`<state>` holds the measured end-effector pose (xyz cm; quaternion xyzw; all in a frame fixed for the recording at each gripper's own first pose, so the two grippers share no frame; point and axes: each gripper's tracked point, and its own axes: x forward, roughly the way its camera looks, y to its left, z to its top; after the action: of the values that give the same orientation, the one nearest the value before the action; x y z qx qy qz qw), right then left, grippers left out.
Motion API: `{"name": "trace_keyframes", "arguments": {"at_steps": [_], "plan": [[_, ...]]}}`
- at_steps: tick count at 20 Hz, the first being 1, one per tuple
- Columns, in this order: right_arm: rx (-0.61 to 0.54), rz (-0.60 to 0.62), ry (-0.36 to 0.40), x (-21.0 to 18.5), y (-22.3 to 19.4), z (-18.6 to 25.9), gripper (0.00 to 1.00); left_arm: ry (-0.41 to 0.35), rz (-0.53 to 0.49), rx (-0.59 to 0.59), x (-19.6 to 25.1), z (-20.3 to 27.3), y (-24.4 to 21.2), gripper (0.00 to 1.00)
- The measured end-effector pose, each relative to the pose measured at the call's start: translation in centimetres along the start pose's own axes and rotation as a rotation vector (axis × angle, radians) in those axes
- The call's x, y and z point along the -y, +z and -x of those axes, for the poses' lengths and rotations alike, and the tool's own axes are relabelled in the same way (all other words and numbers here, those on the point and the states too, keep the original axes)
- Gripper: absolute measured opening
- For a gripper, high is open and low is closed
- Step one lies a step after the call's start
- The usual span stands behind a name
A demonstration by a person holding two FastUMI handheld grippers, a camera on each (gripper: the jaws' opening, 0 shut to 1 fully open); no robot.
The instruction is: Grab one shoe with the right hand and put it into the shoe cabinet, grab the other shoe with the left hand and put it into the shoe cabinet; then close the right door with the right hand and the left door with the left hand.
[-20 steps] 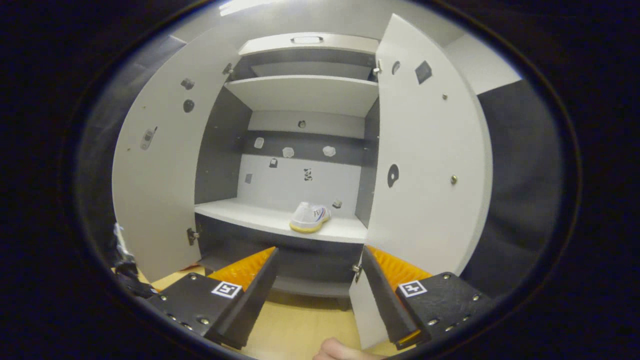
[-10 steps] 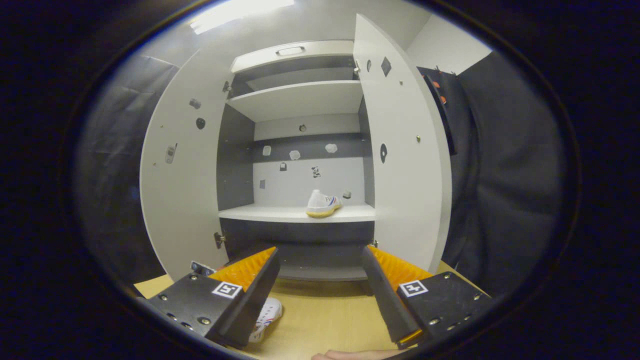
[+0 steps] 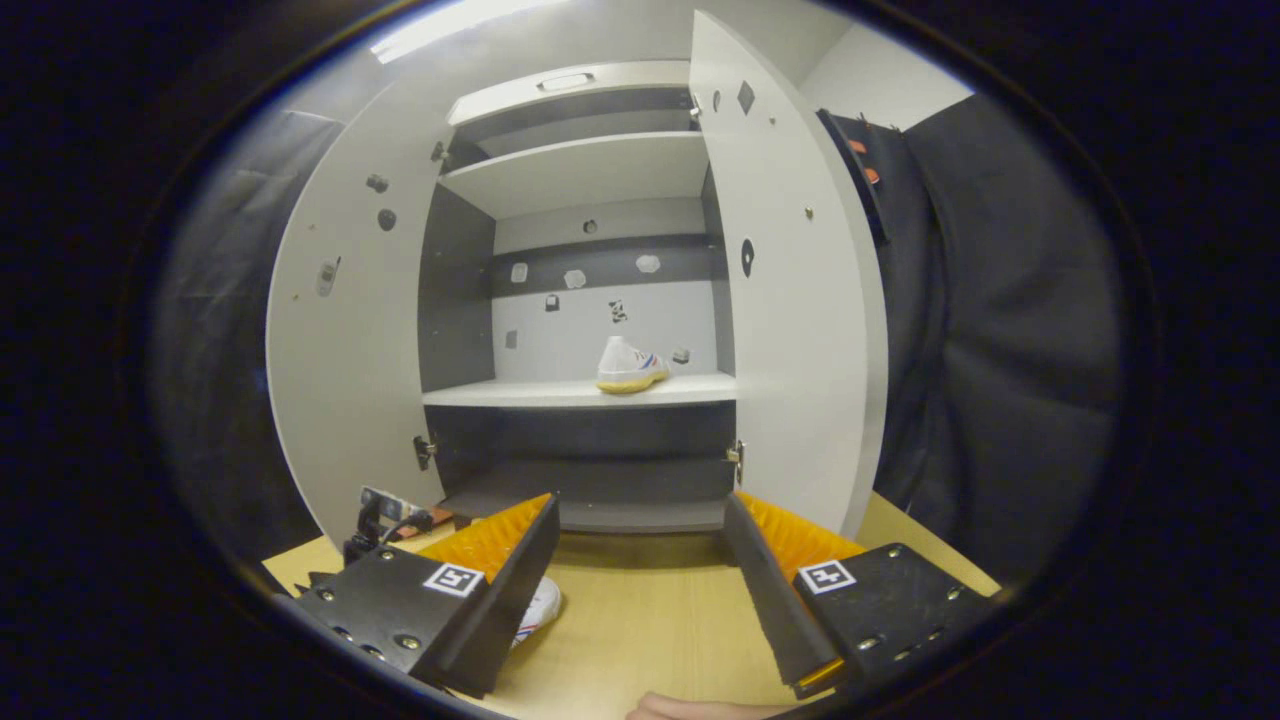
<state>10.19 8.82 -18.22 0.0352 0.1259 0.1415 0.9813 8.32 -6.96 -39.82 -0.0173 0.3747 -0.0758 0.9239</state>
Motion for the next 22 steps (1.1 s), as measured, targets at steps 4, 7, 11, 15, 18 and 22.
{"name": "trace_keyframes", "arguments": {"at_steps": [4, 7, 11, 15, 18, 22], "plan": [[-0.025, -0.002, -0.018, 0.4, -1.2, -0.3, 0.98, -0.014, -0.016, 0.112, 1.0, 3.6, 3.8, 0.01], [-0.035, -0.003, -0.034, 0.9, -1.7, -0.4, 0.99, -0.025, -0.010, 0.218, 1.9, 6.4, 8.2, 0.01], [-0.040, -0.018, -0.043, 1.1, -1.7, -0.3, 0.99, -0.022, -0.001, 0.337, 2.4, 10.3, 13.8, 0.00], [-0.008, -0.023, -0.043, 1.3, -0.6, 0.1, 0.98, -0.010, 0.016, 0.436, 2.1, 12.9, 19.7, 0.01], [0.013, -0.058, -0.074, 2.2, -0.1, 0.6, 0.99, 0.001, 0.034, 0.493, 1.6, 14.3, 24.0, 0.00], [0.027, -0.097, -0.072, 2.2, 0.4, 1.4, 1.00, 0.008, 0.032, 0.558, 1.1, 15.5, 30.0, 0.00]]}}
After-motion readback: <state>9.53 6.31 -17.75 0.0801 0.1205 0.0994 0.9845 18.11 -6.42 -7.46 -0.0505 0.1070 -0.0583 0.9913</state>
